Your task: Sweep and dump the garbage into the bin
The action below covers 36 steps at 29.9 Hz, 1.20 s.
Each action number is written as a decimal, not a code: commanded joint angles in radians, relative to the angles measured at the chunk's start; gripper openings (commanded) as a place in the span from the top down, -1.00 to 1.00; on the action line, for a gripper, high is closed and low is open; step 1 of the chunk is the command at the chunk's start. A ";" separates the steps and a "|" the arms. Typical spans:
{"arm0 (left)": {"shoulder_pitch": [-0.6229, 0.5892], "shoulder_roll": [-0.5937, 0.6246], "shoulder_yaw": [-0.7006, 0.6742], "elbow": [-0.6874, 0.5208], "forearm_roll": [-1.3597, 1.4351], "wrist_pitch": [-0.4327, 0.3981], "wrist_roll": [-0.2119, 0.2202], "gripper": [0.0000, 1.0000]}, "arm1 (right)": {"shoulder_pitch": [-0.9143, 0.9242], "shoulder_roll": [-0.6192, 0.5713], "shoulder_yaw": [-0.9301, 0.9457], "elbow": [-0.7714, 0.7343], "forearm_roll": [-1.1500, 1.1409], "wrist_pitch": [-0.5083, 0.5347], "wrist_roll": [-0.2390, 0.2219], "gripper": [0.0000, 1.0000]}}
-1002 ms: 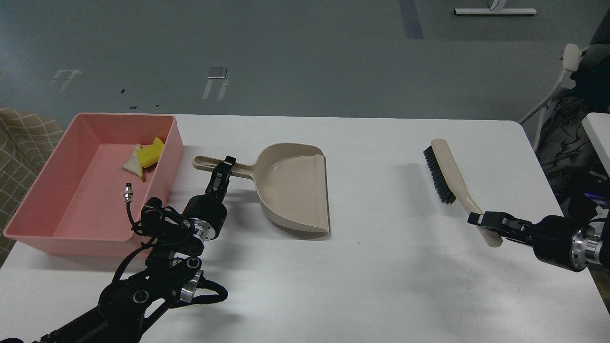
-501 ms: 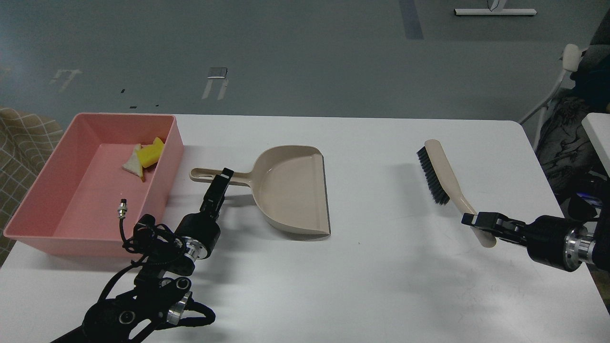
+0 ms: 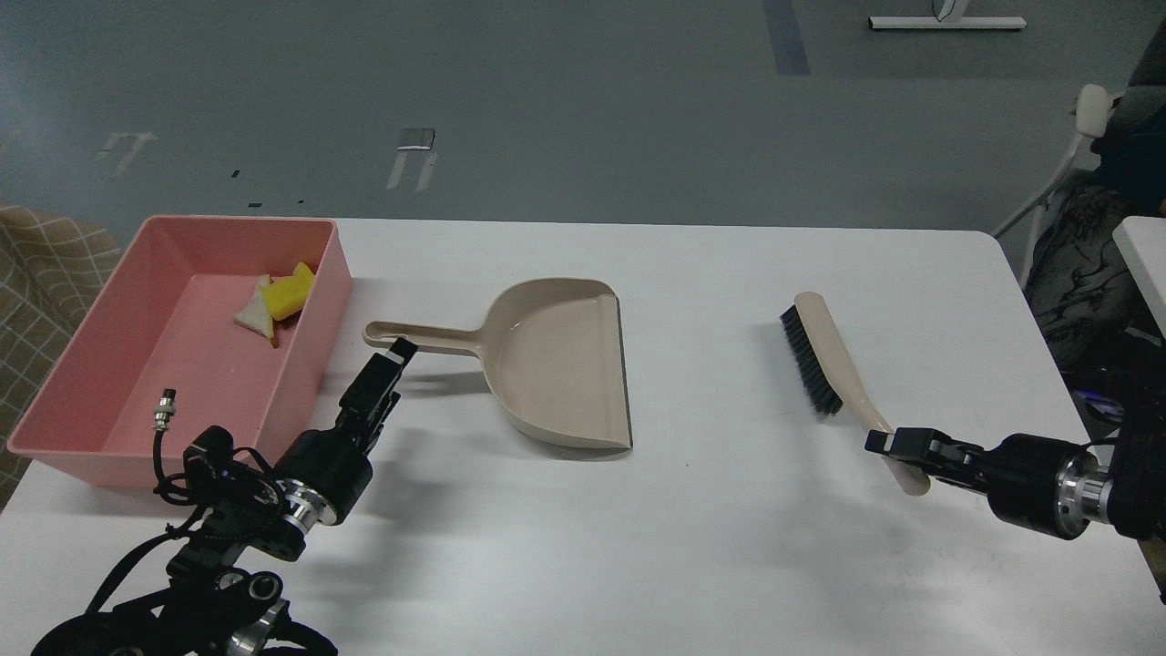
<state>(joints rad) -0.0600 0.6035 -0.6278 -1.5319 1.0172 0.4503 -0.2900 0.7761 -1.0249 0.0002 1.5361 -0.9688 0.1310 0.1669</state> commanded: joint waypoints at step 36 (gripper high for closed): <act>-0.662 -0.015 -0.527 0.606 -0.246 -0.761 0.031 -0.96 | 0.117 0.383 0.923 -0.664 0.009 0.093 0.143 -0.99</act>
<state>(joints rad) -0.6006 0.6766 -1.1648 -1.1031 0.7724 -0.2390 -0.2587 0.8879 -0.7762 0.7982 0.9997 -0.9602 0.2219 0.2645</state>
